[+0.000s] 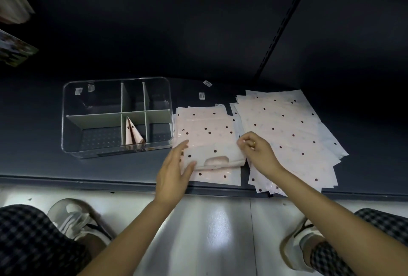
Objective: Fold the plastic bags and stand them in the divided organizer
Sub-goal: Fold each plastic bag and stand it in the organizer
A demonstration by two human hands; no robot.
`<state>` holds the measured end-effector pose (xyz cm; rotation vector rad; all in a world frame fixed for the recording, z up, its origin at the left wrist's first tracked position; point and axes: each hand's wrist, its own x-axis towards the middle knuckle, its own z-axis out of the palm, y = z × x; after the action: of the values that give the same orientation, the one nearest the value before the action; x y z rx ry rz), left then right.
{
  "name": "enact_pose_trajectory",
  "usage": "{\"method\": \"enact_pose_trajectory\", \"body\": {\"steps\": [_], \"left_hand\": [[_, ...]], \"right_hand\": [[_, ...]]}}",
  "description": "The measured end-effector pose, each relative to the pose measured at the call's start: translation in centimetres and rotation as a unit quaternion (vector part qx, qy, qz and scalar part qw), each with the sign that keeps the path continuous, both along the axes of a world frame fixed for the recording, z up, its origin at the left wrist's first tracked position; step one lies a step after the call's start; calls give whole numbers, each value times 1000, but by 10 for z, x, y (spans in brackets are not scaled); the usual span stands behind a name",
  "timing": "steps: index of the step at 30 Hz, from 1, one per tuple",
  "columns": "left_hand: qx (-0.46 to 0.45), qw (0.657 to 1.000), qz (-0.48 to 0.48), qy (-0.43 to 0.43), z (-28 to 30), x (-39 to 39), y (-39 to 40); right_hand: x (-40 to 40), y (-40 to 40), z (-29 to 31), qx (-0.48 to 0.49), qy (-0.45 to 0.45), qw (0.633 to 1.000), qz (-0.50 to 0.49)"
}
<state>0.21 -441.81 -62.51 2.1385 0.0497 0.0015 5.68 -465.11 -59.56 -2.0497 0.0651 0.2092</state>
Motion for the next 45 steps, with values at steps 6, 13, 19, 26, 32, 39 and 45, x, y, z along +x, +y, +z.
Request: {"method": "enact_pose_trajectory", "body": {"steps": [6, 13, 19, 26, 32, 39, 45], "left_hand": [[137, 979, -40, -148, -4, -3, -12], [333, 914, -193, -132, -30, -13, -14], [397, 883, -207, -144, -39, -15, -9], [402, 886, -206, -104, -38, -11, -9], [404, 885, -224, -65, -36, -12, -3], [357, 905, -217, -76, -32, -4, 7], [271, 948, -147, -76, -21, 16, 0]], "right_hand": [[48, 17, -20, -86, 24, 993, -77], [69, 22, -37, -149, 72, 982, -95], [54, 29, -33, -273, -43, 956, -96], [-25, 47, -56, -388, -272, 841, 260], [-49, 8, -66, -495, -199, 797, 283], [-53, -32, -48, -496, -213, 807, 239], [-25, -6, -35, -358, -282, 879, 145]]}}
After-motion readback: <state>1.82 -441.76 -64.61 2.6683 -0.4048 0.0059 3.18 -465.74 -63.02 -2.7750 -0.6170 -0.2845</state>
